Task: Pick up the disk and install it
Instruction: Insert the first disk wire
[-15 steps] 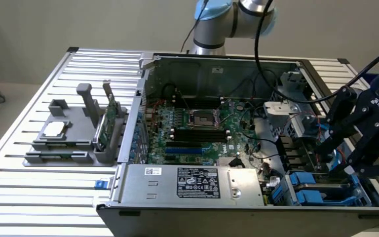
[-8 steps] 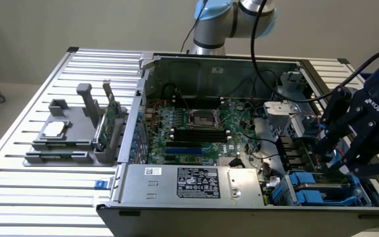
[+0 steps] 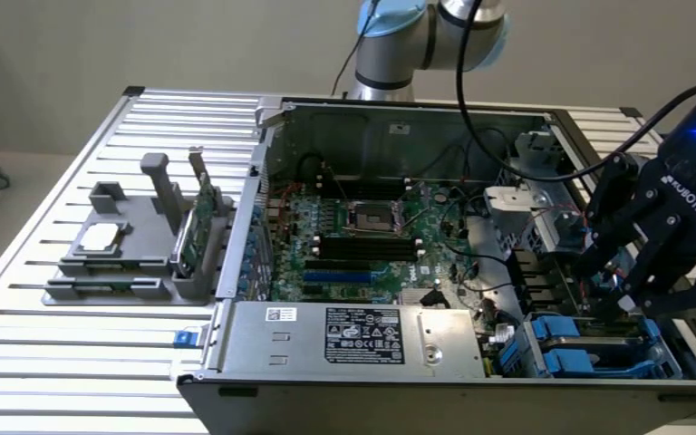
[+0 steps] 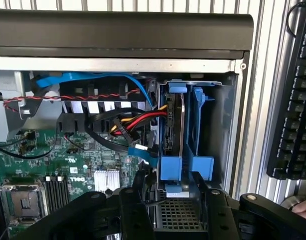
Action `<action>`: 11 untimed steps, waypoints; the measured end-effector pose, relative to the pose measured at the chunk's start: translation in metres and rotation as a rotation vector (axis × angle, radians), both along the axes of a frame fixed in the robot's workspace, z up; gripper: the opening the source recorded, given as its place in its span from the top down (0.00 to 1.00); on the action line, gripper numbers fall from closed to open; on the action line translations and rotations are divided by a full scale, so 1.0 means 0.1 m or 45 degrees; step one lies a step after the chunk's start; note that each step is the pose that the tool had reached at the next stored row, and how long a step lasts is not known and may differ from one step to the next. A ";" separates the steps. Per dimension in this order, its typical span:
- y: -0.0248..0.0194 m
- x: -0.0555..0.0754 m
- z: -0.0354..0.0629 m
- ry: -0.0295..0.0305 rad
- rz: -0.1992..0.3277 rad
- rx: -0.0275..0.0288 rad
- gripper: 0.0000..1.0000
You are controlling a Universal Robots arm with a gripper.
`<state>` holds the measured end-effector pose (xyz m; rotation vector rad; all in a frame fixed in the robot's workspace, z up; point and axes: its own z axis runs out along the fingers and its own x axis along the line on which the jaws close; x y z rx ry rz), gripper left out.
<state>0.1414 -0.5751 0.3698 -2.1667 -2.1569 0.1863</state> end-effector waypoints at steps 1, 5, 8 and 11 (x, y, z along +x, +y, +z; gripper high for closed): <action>0.002 0.00 -0.003 -0.0030 0.000 0.0004 0.52; 0.007 0.00 -0.018 -0.0175 0.000 0.0017 0.52; 0.012 0.00 -0.029 -0.0286 0.000 0.0021 0.52; 0.017 0.00 -0.041 -0.0395 0.000 0.0023 0.52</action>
